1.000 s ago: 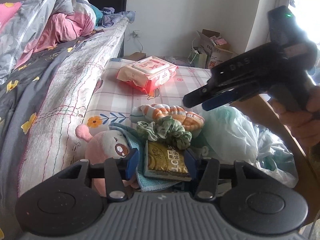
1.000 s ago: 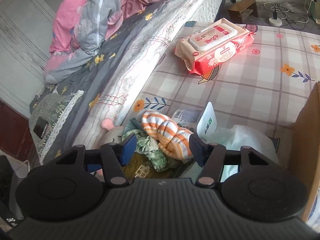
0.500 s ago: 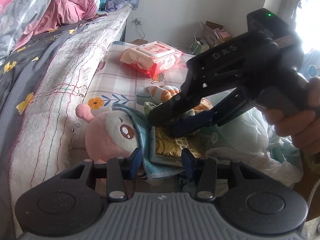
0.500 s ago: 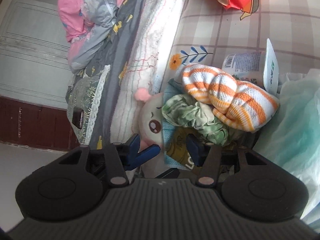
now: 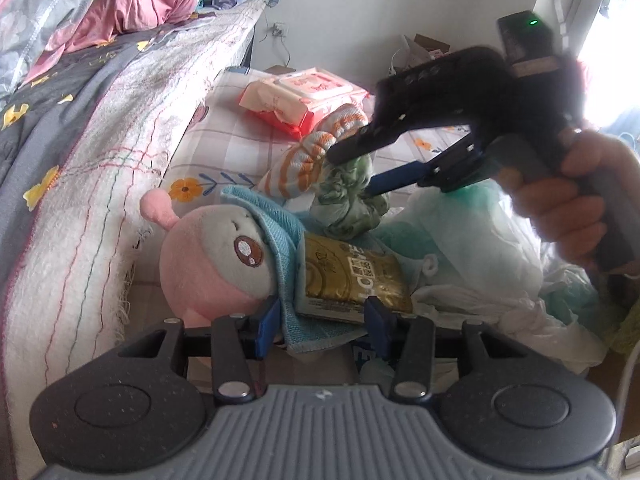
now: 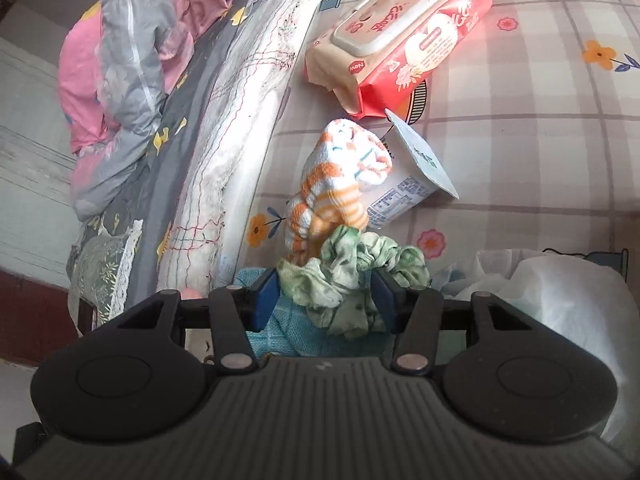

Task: Organize soft objects

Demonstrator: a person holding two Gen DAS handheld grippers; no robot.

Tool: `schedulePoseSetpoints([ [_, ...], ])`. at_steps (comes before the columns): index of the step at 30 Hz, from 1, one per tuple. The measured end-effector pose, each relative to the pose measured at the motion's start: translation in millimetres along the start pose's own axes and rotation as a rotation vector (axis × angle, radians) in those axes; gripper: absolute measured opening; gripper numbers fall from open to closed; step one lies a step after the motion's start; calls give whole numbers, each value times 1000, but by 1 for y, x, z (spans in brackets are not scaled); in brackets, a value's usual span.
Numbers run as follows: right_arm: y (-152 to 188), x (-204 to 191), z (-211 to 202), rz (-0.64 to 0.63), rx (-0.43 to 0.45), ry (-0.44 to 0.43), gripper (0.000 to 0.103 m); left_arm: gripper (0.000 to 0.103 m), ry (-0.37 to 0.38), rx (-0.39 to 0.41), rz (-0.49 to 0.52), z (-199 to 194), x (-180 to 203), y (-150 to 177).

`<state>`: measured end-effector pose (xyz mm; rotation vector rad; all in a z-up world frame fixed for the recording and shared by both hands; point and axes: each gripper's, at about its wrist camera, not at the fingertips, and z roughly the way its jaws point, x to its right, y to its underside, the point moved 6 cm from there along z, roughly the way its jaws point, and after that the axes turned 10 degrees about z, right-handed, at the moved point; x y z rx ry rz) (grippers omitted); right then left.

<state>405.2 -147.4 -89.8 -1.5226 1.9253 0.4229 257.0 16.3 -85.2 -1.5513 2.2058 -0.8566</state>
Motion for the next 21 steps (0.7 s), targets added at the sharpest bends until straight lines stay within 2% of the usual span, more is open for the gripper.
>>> schedulePoseSetpoints([
  [3, 6, -6, -10, -23, -10, -30, 51, 47, 7, -11, -13, 5, -1, 3],
  [6, 25, -21, -12, -44, -104, -103, 53, 46, 14, -3, -23, 8, -2, 5],
  [8, 37, -28, -10, -70, -155, -107, 54, 43, 14, 6, -27, 9, -1, 5],
  [11, 53, -34, -7, -73, -219, -114, 54, 25, -5, 16, -30, 9, -2, 4],
  [12, 58, -35, -8, -66, -229, -127, 54, 12, -15, 21, -32, 8, -2, 3],
  [13, 58, -35, -10, -61, -228, -132, 54, 5, -23, 27, -38, 6, -4, 2],
  [21, 53, -19, -44, 11, -143, -167, 54, 3, 36, 152, -106, -31, -6, -33],
])
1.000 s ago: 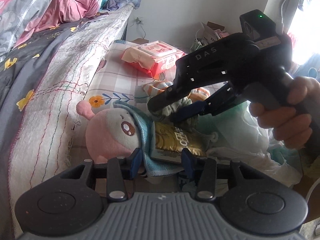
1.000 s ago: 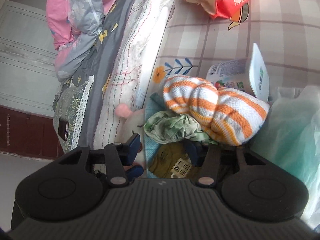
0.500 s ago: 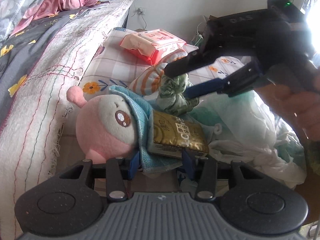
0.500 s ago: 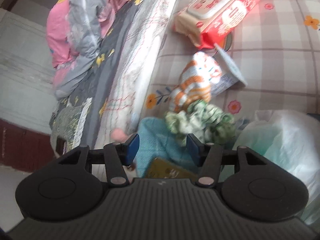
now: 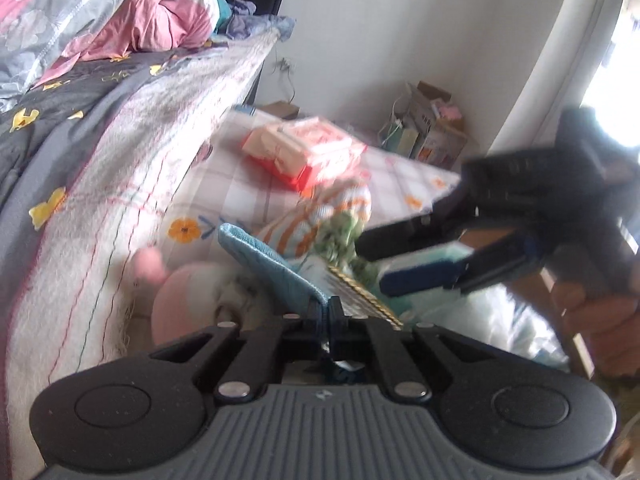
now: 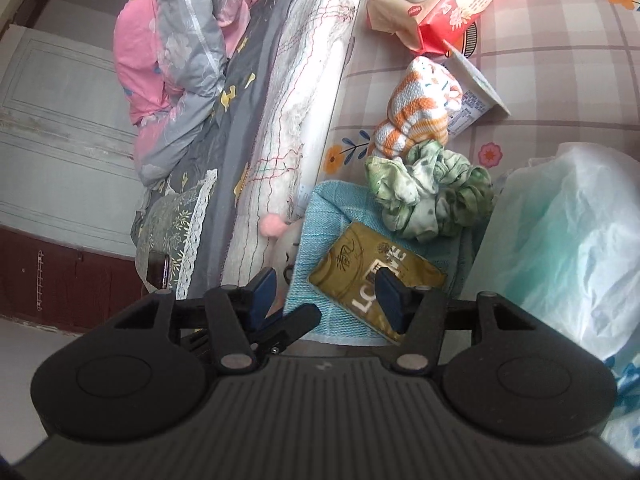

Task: Organize soft objects
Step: 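Grasp the light blue towel with the left tool while the right tool holds it, lift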

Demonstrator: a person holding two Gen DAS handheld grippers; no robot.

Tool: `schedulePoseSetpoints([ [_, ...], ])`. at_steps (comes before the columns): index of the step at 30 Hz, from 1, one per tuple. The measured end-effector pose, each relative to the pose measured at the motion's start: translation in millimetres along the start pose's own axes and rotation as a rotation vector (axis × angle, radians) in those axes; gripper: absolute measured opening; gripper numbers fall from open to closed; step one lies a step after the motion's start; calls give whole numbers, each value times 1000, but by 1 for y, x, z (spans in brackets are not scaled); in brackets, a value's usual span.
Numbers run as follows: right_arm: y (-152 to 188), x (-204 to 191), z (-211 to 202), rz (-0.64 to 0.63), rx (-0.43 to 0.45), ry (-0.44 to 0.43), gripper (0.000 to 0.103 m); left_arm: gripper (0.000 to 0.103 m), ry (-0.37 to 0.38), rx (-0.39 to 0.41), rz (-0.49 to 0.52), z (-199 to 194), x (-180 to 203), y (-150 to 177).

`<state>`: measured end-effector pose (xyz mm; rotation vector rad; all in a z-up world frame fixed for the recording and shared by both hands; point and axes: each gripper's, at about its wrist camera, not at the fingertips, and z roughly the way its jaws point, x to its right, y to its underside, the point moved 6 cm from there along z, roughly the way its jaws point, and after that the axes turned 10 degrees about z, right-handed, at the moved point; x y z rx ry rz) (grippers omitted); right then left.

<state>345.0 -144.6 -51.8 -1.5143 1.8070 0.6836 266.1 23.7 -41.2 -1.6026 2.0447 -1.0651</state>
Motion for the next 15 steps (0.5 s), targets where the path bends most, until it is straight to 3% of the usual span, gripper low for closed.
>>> schedulePoseSetpoints([
  [8, 12, -2, -49, 23, 98, -65, 56, 3, 111, 127, -40, -57, 10, -43],
  [15, 33, -1, -91, 59, 176, -141, 56, 4, 227, 180, -50, -103, 35, -54],
])
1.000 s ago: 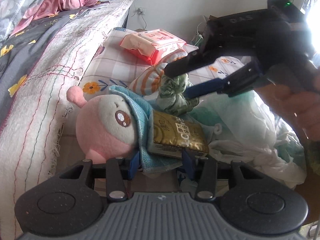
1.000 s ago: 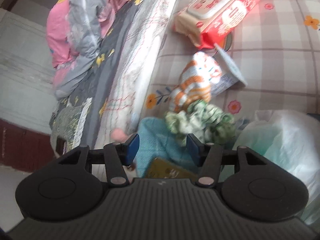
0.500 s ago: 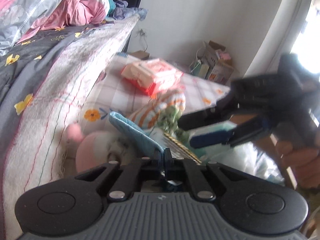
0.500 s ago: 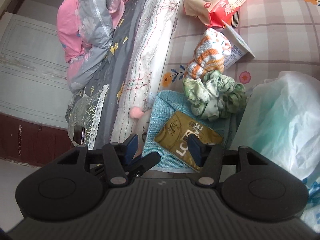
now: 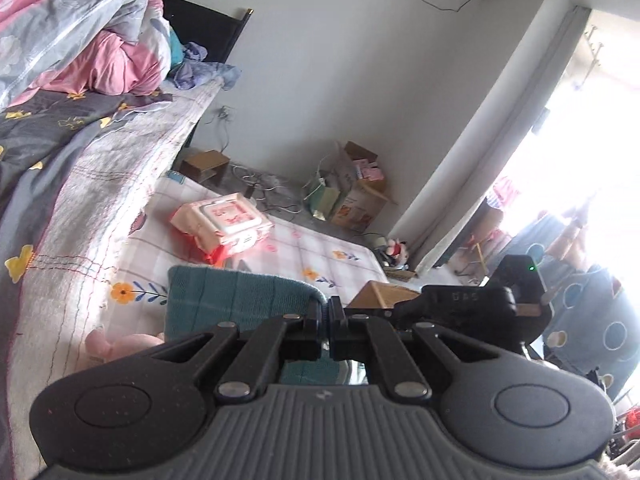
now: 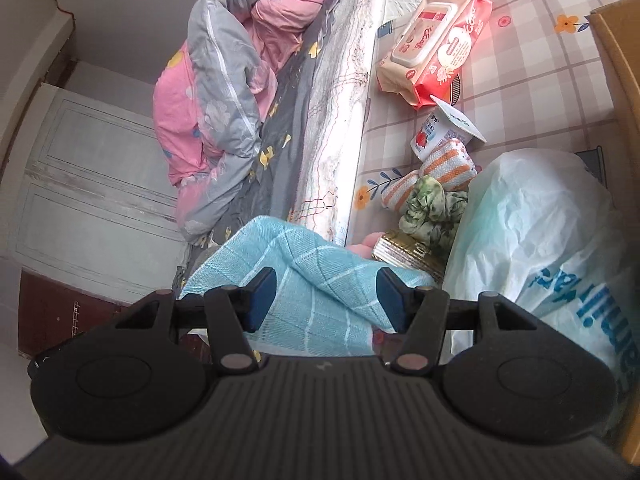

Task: Organize soft objects
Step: 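Grasp the light blue towel with the left tool while the right tool holds it, lift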

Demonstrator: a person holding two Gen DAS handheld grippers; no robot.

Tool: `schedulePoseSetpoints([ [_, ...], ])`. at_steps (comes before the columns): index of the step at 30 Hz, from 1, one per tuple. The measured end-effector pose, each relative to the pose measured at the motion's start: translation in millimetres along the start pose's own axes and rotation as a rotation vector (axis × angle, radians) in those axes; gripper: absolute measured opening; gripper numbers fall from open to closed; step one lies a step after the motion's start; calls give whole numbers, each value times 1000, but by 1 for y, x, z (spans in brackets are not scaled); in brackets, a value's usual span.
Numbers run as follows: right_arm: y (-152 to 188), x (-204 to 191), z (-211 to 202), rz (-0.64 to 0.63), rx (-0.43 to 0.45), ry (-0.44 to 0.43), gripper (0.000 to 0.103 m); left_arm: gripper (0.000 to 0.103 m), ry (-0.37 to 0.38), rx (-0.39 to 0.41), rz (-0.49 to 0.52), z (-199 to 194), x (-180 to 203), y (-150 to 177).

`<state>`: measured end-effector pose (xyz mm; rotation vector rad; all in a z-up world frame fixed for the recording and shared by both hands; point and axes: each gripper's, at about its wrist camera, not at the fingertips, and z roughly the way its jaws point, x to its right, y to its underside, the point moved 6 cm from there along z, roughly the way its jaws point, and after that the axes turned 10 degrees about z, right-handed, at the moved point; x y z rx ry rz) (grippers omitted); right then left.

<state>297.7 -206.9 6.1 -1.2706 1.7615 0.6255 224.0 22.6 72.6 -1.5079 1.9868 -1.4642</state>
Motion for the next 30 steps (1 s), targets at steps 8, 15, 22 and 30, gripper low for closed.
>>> schedulePoseSetpoints([
  [8, 25, 6, -53, 24, 86, -65, 57, 4, 147, 54, 40, -43, 56, -5],
  [15, 66, 28, -77, 49, 85, -62, 58, 4, 135, -94, -142, -59, 30, 85],
  [22, 105, 37, -74, 48, 31, -33, 58, 4, 64, -171, -310, -110, 2, 170],
  [30, 180, 45, -41, 14, -110, -12, 63, 4, 64, -187, -389, -127, 3, 215],
])
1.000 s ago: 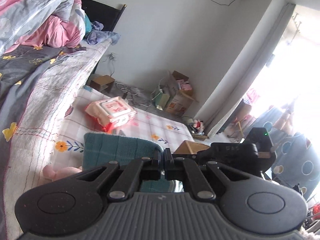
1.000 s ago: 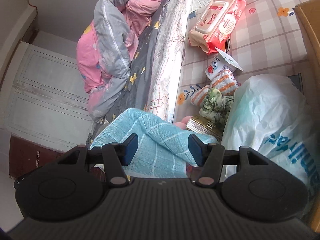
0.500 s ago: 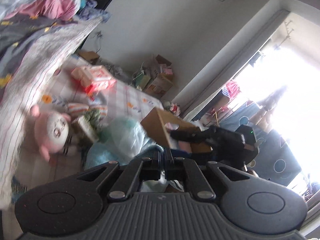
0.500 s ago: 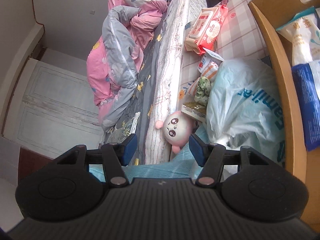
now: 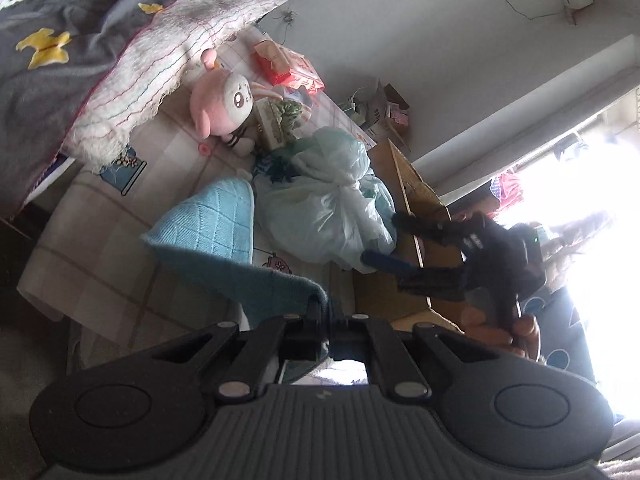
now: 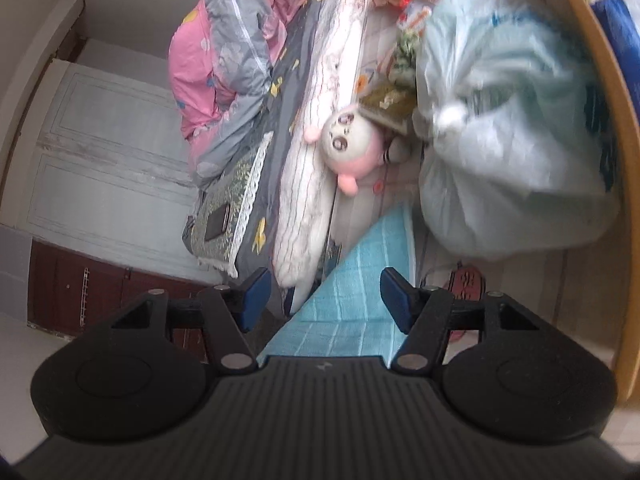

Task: Organize soft objects

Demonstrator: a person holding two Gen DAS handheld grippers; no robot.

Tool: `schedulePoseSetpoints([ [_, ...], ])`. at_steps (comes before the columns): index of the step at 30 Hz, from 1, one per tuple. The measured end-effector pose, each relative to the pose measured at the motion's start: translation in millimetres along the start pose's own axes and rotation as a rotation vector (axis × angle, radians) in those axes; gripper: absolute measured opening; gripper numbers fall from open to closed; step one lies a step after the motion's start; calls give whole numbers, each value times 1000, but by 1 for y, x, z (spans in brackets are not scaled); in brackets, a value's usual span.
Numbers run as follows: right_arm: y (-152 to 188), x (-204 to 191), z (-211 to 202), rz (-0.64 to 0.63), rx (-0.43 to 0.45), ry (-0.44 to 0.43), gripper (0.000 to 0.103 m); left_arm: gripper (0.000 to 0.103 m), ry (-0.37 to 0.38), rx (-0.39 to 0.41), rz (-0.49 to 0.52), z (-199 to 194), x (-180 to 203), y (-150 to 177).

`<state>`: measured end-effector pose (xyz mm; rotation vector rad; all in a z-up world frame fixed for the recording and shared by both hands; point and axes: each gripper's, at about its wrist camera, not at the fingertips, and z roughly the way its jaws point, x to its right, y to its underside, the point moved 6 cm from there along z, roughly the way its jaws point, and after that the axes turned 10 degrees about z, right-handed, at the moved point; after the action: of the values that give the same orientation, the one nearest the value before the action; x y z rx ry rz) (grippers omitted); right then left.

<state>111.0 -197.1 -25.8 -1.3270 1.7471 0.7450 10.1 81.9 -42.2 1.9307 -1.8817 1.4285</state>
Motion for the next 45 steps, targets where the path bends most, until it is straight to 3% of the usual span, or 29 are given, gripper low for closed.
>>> schedulePoseSetpoints([
  [4, 50, 33, 14, 75, -89, -14, 64, 4, 21, 26, -70, -2, -11, 0],
  [8, 80, 57, 15, 128, -111, -56, 67, 4, 46, 73, -110, -2, -18, -17],
  [18, 104, 101, 36, 564, -115, -405, 81, 4, 89, 119, -98, 2, -2, -42],
  [25, 99, 98, 67, 645, -122, -463, 80, 4, 107, 123, -113, 1, 0, -41],
  [26, 98, 98, 69, 642, -111, -453, 78, 4, 107, 126, -113, -1, 0, -41],
  [30, 89, 91, 69, 583, -72, -421, 40, 4, 99, 136, -112, -6, -2, -43],
  [34, 74, 78, 66, 483, -29, -361, 12, 4, 90, 150, -93, -8, -5, -58],
  [39, 39, 28, 55, 312, 17, -368, 5, 4, 94, 193, -54, -17, 5, -94],
  [45, 18, -45, -2, 29, 137, -437, 5, 4, 125, 285, 144, -58, 53, -102],
])
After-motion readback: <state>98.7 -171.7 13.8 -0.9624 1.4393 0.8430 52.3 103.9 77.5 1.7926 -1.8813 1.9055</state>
